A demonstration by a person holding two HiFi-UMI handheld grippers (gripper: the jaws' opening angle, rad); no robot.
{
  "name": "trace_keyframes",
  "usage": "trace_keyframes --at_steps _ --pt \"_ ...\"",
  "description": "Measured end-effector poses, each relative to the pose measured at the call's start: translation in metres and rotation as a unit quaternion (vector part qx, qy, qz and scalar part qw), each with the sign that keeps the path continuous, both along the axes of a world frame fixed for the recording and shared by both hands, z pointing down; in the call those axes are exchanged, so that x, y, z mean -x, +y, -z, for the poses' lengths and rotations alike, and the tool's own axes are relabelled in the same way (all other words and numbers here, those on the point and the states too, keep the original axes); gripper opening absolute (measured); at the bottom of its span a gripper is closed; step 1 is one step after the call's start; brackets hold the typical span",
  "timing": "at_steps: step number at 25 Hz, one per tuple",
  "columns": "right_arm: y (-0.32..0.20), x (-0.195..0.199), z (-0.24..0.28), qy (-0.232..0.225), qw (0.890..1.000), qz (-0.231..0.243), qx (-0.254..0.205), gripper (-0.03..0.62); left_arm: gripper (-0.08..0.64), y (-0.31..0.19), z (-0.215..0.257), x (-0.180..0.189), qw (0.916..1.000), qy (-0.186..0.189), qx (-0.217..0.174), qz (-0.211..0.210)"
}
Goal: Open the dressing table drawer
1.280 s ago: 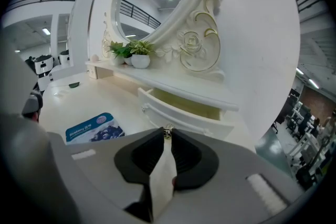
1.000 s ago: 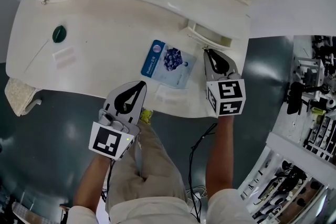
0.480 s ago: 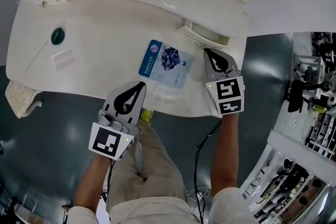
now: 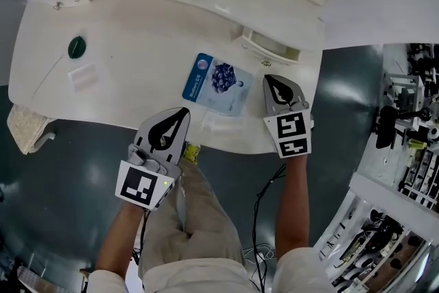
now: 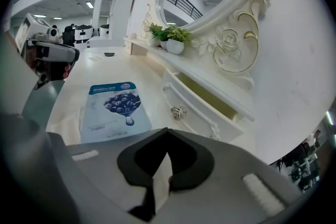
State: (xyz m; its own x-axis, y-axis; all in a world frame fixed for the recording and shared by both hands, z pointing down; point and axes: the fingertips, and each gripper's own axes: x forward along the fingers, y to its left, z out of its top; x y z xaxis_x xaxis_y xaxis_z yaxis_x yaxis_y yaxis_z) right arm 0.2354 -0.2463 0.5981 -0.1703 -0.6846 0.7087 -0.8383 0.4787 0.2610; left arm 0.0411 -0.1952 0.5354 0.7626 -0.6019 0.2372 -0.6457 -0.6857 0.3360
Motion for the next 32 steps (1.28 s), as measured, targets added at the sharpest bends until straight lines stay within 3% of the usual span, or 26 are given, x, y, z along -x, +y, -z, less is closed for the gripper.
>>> trace_keyframes --at_steps 3,6,7,8,17,21,32 --pt "-0.003 -0.003 0.011 -0.030 0.998 -0.042 -0.037 0.006 0.008 -0.001 -0.001 0.002 1.0000 -0.005 0.000 0.001" --pt "-0.009 -0.009 0.020 -0.084 0.988 -0.111 -0.069 0.015 0.008 0.002 -0.001 -0.001 1.0000 -0.001 0.001 0.000" --pt "-0.012 -0.009 0.020 -0.092 0.985 -0.128 -0.073 0.061 0.008 0.004 -0.001 -0.002 1.0000 0.000 0.001 -0.001" --pt "-0.014 -0.009 0.019 -0.093 0.983 -0.142 -0.074 0.097 0.008 0.005 0.000 -0.003 1.0000 0.000 0.001 -0.003" --pt "-0.033 -0.010 0.009 -0.083 0.969 -0.223 -0.069 0.140 0.008 0.009 -0.002 -0.002 1.0000 -0.003 0.003 -0.002" --pt "-0.035 -0.010 0.007 -0.064 0.969 -0.231 -0.064 0.106 0.008 0.013 -0.007 0.001 0.9999 -0.008 0.010 -0.004" --pt "-0.026 -0.005 0.007 -0.067 0.969 -0.228 -0.066 0.103 0.008 0.012 -0.004 -0.001 1.0000 -0.003 0.004 -0.004"
